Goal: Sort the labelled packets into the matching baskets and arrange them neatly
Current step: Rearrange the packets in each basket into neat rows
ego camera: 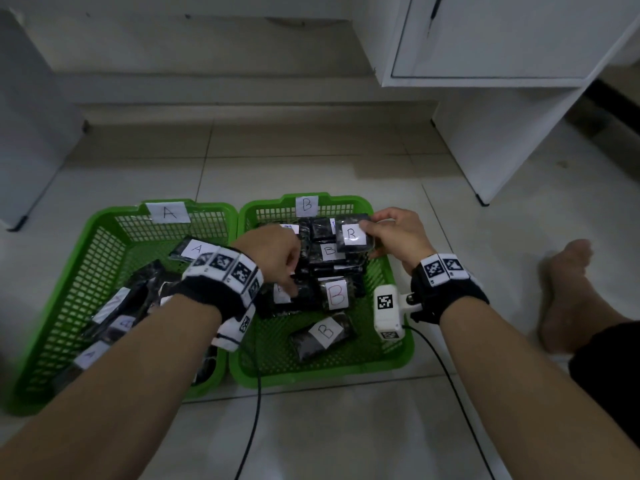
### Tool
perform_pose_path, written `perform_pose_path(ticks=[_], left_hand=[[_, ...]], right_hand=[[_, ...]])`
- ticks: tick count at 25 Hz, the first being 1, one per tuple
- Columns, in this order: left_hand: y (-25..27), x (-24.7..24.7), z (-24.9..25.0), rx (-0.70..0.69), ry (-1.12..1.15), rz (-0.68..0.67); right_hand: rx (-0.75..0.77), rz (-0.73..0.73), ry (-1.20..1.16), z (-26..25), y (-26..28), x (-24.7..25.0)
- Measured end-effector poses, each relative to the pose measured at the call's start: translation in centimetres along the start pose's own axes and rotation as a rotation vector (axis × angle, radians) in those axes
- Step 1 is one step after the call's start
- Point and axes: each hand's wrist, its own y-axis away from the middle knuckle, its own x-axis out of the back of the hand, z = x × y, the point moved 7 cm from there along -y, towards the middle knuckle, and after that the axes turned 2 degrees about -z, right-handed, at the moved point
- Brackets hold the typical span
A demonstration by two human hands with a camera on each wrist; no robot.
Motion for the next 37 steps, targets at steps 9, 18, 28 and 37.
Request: perform_pose_path(ticks=[9,18,28,37], left_hand=[[1.4,-0.9,0.4,0.046,-0.314,0.045],[0.6,-1.5,-1.3,0.069,-0.203,0.109],[0.4,-0.7,-0.6,0.064,-0.229,0.161],[0.6,1.5,-1.0,0.094,0.873,0.337]], right_hand=[[-0.013,-0.031,-0.041,0.5,0.4,0.1],[-0.016,-0.028,-0.034,0.7,0.5,0.2],[-0.020,-0.101,-0.050,-0.5,1.6,0.1],[-0.065,-0.411,-0.084,-1.2,5.5,-4.8]])
